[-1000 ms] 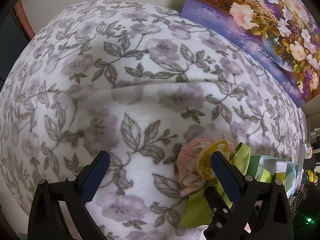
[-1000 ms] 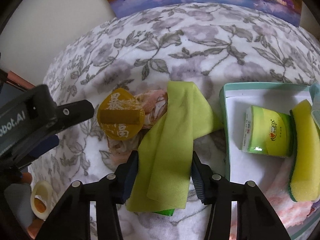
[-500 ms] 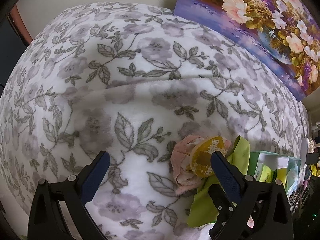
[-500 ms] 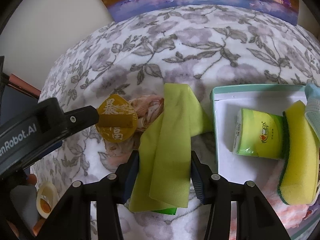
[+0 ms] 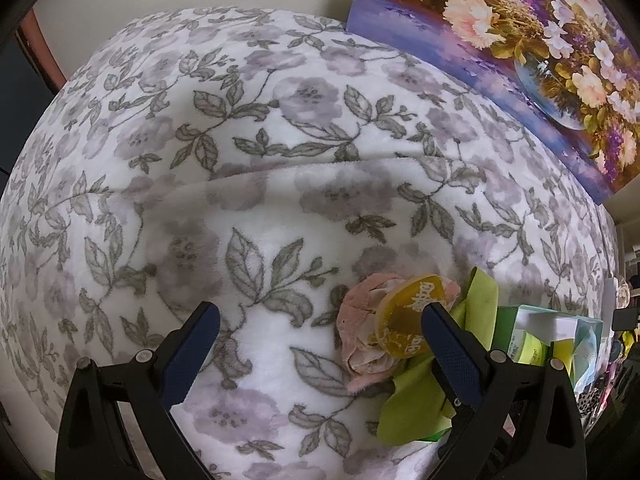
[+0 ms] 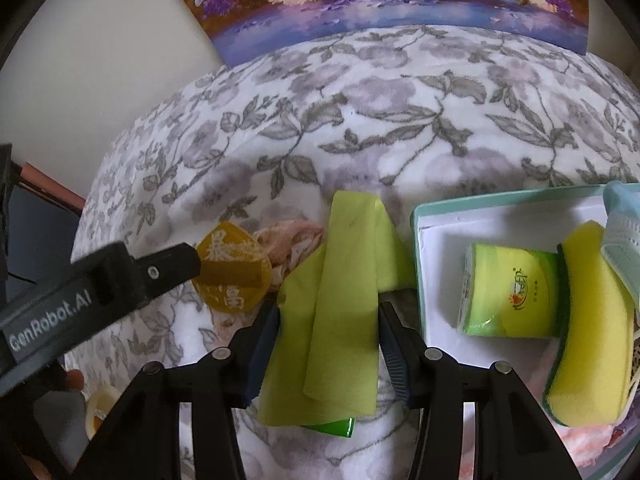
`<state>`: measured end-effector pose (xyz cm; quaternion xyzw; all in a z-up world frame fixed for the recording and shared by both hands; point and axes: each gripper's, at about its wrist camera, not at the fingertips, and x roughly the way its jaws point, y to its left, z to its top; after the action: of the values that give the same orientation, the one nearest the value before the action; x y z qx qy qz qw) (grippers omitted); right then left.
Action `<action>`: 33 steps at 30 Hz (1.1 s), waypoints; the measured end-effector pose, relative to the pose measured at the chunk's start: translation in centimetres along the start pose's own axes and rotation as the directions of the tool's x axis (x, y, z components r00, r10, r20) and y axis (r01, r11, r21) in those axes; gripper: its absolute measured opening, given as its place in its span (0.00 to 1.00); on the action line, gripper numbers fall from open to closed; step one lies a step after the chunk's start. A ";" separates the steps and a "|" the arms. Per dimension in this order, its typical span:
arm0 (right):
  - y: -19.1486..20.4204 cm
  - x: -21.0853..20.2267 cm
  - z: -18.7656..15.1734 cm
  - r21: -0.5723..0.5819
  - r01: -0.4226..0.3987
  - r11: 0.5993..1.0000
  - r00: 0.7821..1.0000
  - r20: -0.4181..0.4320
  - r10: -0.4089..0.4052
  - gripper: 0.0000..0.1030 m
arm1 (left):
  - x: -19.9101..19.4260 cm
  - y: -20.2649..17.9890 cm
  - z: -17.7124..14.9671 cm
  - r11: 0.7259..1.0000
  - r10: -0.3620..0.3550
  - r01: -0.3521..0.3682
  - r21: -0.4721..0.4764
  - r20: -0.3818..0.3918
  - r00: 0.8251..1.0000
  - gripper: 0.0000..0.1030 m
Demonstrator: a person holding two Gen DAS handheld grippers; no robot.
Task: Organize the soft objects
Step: 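Grasp the green cloth with the right tool while the left tool grasps the round gold packet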
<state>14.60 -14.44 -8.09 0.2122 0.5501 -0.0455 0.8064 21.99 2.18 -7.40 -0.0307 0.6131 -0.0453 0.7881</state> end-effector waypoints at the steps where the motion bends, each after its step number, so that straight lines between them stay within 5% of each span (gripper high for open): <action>1: 0.0 0.0 0.1 0.001 -0.005 1.000 1.000 0.006 0.005 0.52 | 0.0 -0.1 0.0 1.000 -0.001 0.001 0.000 0.001 1.000 0.98; 7: -0.1 0.1 0.3 0.000 -0.013 1.000 1.000 0.024 0.013 0.50 | 0.2 -0.8 0.0 1.000 -0.017 0.017 0.005 0.001 1.000 0.98; 22: -0.6 0.5 0.2 0.019 -0.073 0.997 0.997 0.028 0.072 0.10 | 0.7 -2.2 -0.2 0.999 -0.051 0.051 0.018 0.001 0.999 0.97; 28: -0.4 -0.1 0.4 0.010 -0.070 0.998 0.997 0.040 0.069 0.09 | 0.8 -2.7 -0.2 0.996 -0.077 0.077 0.035 0.003 0.997 0.95; 33: -0.4 -1.1 0.7 0.002 -0.059 0.998 0.996 0.059 0.059 0.09 | 0.9 -3.0 -0.2 0.994 -0.101 0.101 0.043 0.000 0.995 0.78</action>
<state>14.70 -15.29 -6.99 0.2285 0.5194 -0.0290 0.8229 21.89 -0.89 -8.02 -0.0448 0.6087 -0.0982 0.7860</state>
